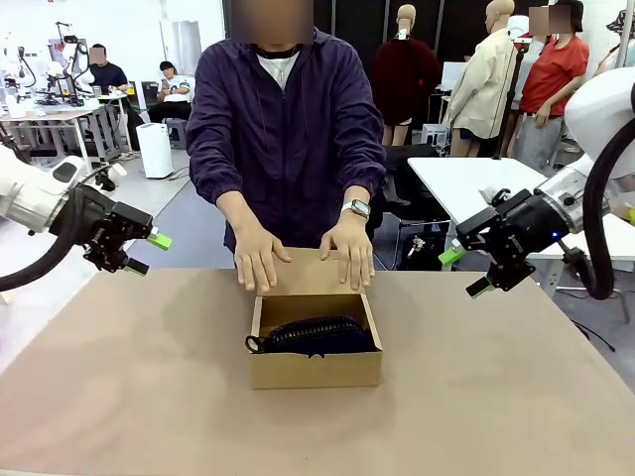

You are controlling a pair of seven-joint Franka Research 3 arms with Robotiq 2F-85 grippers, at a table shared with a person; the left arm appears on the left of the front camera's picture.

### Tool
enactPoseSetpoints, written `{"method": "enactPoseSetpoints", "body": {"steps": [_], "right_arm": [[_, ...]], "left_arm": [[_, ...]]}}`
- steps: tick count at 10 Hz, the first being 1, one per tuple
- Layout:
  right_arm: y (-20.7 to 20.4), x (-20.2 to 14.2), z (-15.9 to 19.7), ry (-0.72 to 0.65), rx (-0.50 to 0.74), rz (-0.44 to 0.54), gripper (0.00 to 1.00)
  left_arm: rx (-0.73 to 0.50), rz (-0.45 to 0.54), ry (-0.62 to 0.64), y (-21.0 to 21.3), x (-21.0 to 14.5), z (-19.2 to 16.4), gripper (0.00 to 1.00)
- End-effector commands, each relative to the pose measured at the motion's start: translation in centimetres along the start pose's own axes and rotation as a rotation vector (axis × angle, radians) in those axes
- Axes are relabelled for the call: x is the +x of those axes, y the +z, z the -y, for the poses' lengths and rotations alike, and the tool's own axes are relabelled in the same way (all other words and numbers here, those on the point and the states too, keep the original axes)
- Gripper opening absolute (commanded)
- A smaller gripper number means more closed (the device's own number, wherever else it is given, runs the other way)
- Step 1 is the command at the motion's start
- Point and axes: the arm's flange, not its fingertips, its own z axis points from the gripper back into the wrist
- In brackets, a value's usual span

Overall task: Pack the items into the box.
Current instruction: Close the Mailer Box.

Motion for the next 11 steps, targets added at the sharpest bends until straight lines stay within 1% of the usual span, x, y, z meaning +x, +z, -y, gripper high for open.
{"method": "enactPoseSetpoints", "body": {"steps": [1, 11], "right_arm": [[-0.45, 0.02, -0.32, 0.003, 0.002, -0.001, 1.00], [-0.45, 0.02, -0.32, 0.003, 0.002, -0.001, 1.00]], "left_arm": [[0.004, 0.001, 0.009, -0.26, -0.19, 0.05, 1.00], [0.004, 0.001, 0.009, -0.26, -0.19, 0.05, 1.00]]}}
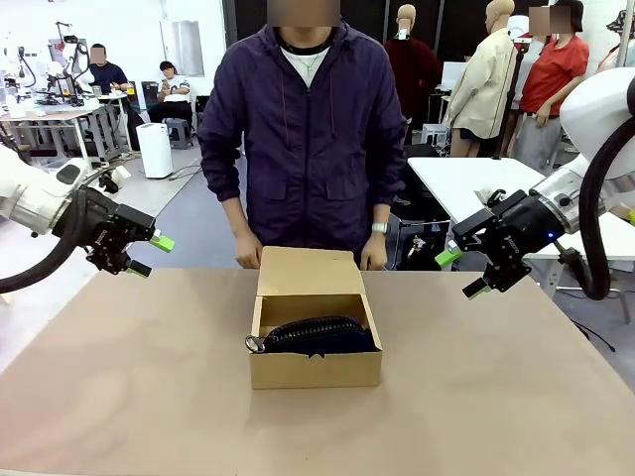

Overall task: Pack the items into the box.
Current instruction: Close the Mailer Box.

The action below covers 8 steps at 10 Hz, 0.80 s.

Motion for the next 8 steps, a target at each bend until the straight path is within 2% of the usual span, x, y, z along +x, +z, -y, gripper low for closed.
{"method": "enactPoseSetpoints", "body": {"steps": [1, 2, 3, 4, 6, 7, 8], "right_arm": [[-0.2, 0.0, -0.1, -0.001, 0.001, 0.005, 1.00], [0.0, 0.0, 0.0, 0.000, 0.000, 0.000, 1.00], [-2.0, 2.5, 1.4, 0.121, 0.014, 0.056, 1.00], [-4.2, 5.1, 3.8, 0.165, 0.053, 0.122, 1.00], [-8.1, 8.4, 8.0, 0.172, 0.116, 0.199, 1.00], [-9.4, 9.6, 9.7, 0.193, 0.120, 0.267, 1.00], [-10.2, 9.9, 9.8, 0.211, 0.159, 0.277, 1.00]], "left_arm": [[0.006, 0.006, 0.009, 0.0, -0.1, 0.0, 1.00], [0.000, 0.000, 0.000, 0.0, 0.0, 0.0, 1.00], [-0.077, 0.013, -0.124, -2.2, 2.5, -2.1, 1.00], [-0.187, 0.069, -0.207, -4.6, 4.6, -5.2, 1.00], [-0.345, 0.135, -0.211, -9.6, 6.1, -11.8, 1.00], [-0.404, 0.201, -0.222, -11.2, 6.1, -14.2, 1.00], [-0.446, 0.220, -0.196, -12.2, 6.1, -15.7, 1.00]]}}
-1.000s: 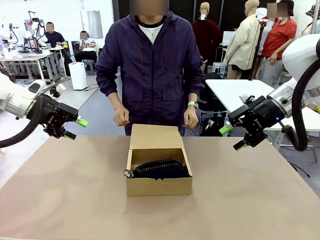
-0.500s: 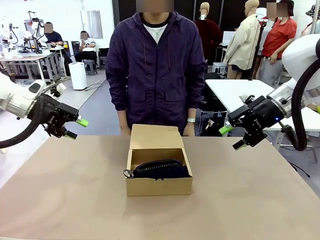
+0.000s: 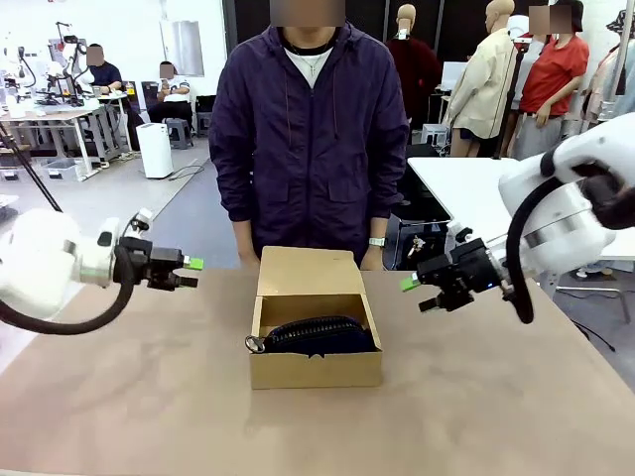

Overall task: Pack the items into the box.
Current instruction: Close the Mailer Box.

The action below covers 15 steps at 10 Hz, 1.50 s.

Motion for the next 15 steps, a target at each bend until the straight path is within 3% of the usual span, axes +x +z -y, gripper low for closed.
{"method": "enactPoseSetpoints", "body": {"steps": [1, 2, 4, 5, 6, 8, 9, 11, 12, 15], "right_arm": [[0.5, 0.7, -2.3, 0.075, 0.035, -0.028, 1.00], [0.0, 0.0, 0.0, 0.000, 0.000, 0.000, 1.00], [-0.5, 0.6, 0.0, 0.024, 0.017, -0.002, 1.00], [-2.2, 3.0, 1.9, 0.032, 0.048, 0.066, 1.00], [-4.0, 5.3, 3.8, 0.094, 0.105, 0.116, 1.00], [-6.0, 8.0, 6.3, 0.112, 0.148, 0.153, 1.00], [-7.3, 9.0, 7.1, 0.106, 0.172, 0.137, 1.00], [-10.0, 10.6, 7.2, 0.126, 0.256, 0.193, 1.00], [-11.1, 11.1, 7.0, 0.118, 0.295, 0.224, 1.00], [-12.4, 11.4, 6.2, 0.066, 0.424, 0.238, 1.00]], "left_arm": [[-0.077, -0.018, 0.087, 0.8, 1.6, -0.2, 1.00], [0.000, 0.000, 0.000, 0.0, 0.0, 0.0, 1.00], [0.000, 0.000, 0.000, 0.0, 0.0, 0.0, 1.00], [-0.038, 0.005, 0.017, -0.1, 0.0, -1.8, 1.00], [-0.001, 0.126, -0.043, -1.1, 2.1, -4.3, 1.00], [0.034, 0.164, -0.089, -3.2, 4.9, -7.4, 1.00], [0.020, 0.171, -0.118, -4.2, 5.7, -8.1, 1.00], [-0.046, 0.255, -0.225, -6.9, 6.0, -8.5, 1.00], [-0.045, 0.261, -0.198, -8.4, 6.1, -8.7, 1.00], [-0.163, 0.134, -0.114, -11.9, 5.9, -8.4, 1.00]]}}
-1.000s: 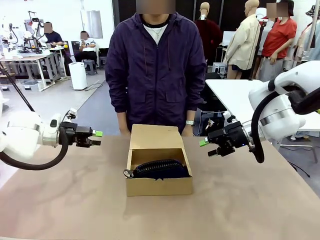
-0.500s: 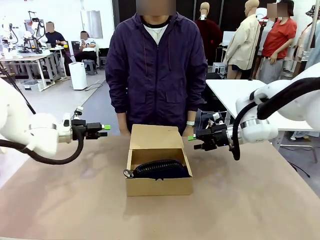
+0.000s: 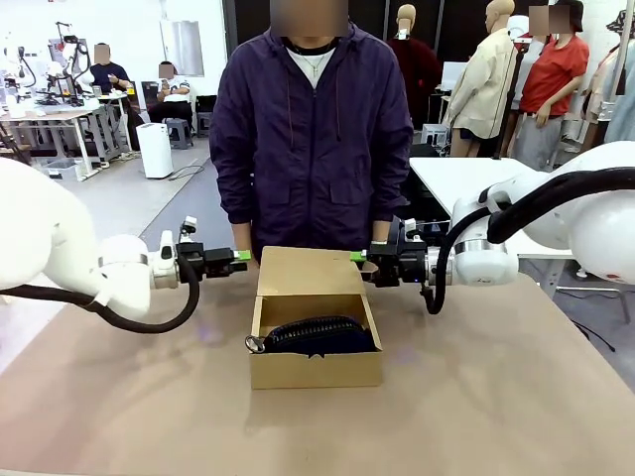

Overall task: Pack the items into the box.
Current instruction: Close the Mailer Box.

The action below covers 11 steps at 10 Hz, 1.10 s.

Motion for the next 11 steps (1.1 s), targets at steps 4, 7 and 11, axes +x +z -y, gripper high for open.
{"method": "enactPoseSetpoints", "body": {"steps": [4, 7, 11], "right_arm": [[-1.1, -0.2, -0.5, -0.011, 0.067, -0.107, 1.00], [-1.3, -0.4, -0.4, -0.028, 0.065, -0.140, 0.66], [-0.7, -0.4, -0.5, -0.029, 0.054, -0.108, 0.23]], "left_arm": [[-0.043, -0.031, 0.031, -0.6, -0.5, 0.3, 1.00], [-0.063, -0.063, 0.056, -1.1, -0.6, 1.6, 0.62], [-0.102, -0.070, 0.057, -0.9, -0.3, 3.6, 0.14]]}}
